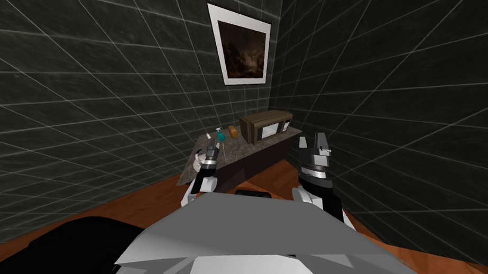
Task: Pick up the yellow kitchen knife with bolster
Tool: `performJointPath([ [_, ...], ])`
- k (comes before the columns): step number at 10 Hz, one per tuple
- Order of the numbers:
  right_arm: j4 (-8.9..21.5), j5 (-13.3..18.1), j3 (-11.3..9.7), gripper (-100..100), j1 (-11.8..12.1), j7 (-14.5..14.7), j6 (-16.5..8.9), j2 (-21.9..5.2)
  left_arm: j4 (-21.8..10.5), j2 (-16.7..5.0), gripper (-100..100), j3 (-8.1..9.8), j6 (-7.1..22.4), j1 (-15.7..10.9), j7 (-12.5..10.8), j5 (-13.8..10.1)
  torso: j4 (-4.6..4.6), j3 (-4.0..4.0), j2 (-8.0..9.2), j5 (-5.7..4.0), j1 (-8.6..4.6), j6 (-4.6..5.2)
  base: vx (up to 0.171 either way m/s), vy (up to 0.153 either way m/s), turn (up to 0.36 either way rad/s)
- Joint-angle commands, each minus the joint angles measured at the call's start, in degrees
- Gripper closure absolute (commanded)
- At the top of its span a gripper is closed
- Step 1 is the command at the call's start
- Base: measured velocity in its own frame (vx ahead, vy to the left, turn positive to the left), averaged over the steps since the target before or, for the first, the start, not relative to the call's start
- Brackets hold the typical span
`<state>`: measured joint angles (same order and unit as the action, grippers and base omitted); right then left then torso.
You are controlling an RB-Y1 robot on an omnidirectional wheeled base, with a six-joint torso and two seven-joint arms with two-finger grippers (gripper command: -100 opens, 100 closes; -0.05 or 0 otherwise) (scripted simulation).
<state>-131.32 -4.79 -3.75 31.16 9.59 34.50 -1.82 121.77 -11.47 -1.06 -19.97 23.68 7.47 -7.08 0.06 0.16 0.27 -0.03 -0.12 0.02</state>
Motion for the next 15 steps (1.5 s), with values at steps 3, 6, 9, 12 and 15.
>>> performJointPath([
  [3, 0.00, 0.00, 0.00, 0, 0.00, 0.00, 0.00, 0.00, -1.97, -2.88, -100, 0.41, 5.06, -1.73, 2.33, -3.29, 0.01, 0.02, 0.04, 0.01, 0.04, 0.00, -0.077, -0.030, -0.058],
  [6, 0.00, 0.00, 0.00, 0, 0.01, 0.00, 0.00, 0.00, -4.61, -6.74, -100, 1.00, 10.14, -4.28, 5.73, -8.11, 0.01, 0.02, 0.02, 0.01, 0.04, -0.03, -0.083, -0.035, -0.087],
  [9, 0.00, 0.00, 0.01, 0, 0.01, 0.00, 0.00, 0.00, -6.00, -8.70, -100, 1.33, 14.12, -5.65, 7.56, -10.77, -0.01, -0.05, -0.11, 0.01, 0.09, -0.03, -0.049, -0.023, -0.053],
  [12, 0.00, 0.00, 0.00, 0, 0.00, 0.00, 0.00, 0.00, -7.43, -10.69, -100, 1.69, 18.56, -7.04, 9.43, -13.43, 0.01, 0.01, 0.02, 0.01, 0.06, 0.00, -0.077, -0.029, -0.081],
  [15, 0.00, 0.00, 0.00, 0, 0.00, 0.00, 0.00, 0.00, -8.88, -12.71, -100, 2.05, 23.06, -8.46, 11.34, -16.13, 0.00, -0.01, -0.02, 0.01, 0.06, -0.01, -0.059, -0.027, -0.053],
])
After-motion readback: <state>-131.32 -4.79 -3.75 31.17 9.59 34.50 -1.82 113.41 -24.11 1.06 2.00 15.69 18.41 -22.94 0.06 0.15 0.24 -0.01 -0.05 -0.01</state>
